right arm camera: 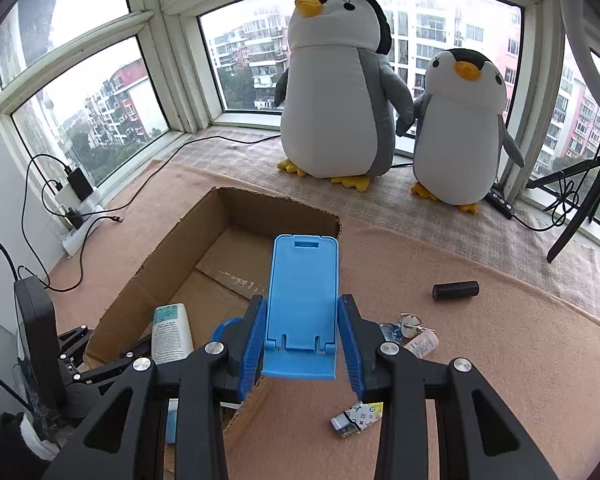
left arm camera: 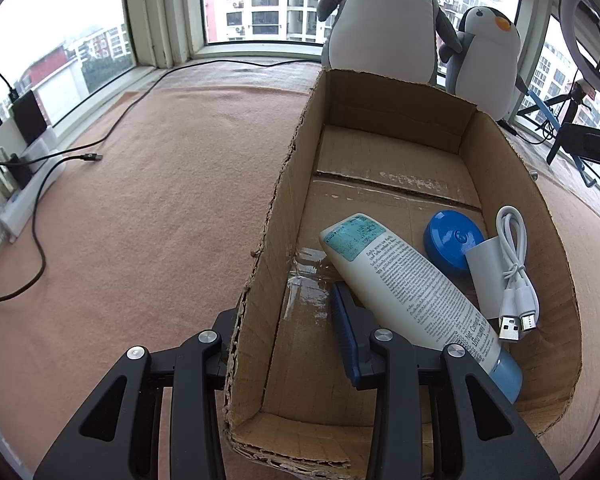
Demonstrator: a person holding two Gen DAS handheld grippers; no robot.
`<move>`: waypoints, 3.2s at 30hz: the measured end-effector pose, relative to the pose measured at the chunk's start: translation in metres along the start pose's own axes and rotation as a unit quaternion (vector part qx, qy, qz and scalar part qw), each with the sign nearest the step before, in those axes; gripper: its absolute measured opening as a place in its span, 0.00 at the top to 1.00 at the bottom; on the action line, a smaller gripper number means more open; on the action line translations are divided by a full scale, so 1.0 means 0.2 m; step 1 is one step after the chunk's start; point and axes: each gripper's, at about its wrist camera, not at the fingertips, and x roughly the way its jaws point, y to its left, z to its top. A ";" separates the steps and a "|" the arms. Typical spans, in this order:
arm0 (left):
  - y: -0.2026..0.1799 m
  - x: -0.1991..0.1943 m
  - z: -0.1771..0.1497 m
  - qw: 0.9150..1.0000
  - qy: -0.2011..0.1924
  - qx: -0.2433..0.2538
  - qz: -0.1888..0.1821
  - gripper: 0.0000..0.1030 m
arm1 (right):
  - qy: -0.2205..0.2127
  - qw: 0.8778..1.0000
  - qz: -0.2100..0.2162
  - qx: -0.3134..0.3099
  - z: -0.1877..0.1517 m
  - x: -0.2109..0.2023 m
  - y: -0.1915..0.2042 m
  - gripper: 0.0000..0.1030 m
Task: Organize rigid objects
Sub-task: 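Lower the phone stand into the box and open the right gripper, then move the right gripper over the patterned lighter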
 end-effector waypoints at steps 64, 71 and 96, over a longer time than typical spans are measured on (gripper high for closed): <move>0.00 0.00 0.00 1.000 -0.001 0.001 0.000 0.65 | 0.114 0.987 -0.058 0.097 -0.33 0.18 -0.37 0.38; 0.00 0.00 0.00 1.000 -0.001 0.000 0.000 0.65 | 0.129 0.985 -0.084 0.072 -0.33 0.23 -0.32 0.39; 0.00 0.00 0.00 1.000 -0.002 0.000 0.000 0.65 | 0.136 0.984 -0.097 0.062 -0.39 0.17 -0.54 0.61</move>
